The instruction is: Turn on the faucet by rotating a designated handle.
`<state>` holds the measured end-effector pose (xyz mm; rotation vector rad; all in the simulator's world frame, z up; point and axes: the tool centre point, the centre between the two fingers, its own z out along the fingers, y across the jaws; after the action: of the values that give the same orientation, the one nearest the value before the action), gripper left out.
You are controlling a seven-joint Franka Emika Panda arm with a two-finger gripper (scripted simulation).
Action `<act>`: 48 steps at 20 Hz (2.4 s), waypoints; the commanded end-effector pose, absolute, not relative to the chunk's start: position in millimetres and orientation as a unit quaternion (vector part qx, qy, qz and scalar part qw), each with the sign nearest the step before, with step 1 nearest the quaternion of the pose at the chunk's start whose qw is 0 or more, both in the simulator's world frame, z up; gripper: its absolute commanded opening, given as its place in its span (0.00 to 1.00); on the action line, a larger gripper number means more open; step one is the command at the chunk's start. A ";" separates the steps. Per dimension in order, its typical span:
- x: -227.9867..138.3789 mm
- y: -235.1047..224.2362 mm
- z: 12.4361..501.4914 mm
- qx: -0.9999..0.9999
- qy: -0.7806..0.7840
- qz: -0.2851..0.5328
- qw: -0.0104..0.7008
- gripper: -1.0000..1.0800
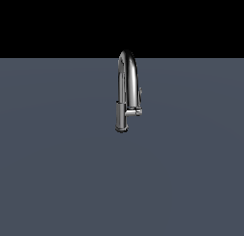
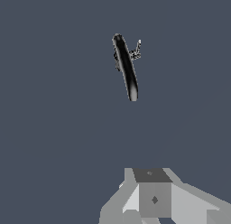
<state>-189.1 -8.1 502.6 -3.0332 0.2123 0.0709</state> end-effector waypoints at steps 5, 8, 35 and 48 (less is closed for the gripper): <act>-153.1 -11.6 493.2 -0.988 0.106 0.069 0.087 0.00; -136.4 -13.9 487.6 -0.983 0.123 0.091 0.104 0.00; -2.5 -45.9 398.8 -0.880 0.272 0.286 0.263 0.00; 46.7 -62.5 327.2 -0.787 0.343 0.383 0.342 0.00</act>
<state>41.5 -60.7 336.6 -2.0894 0.8750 0.9703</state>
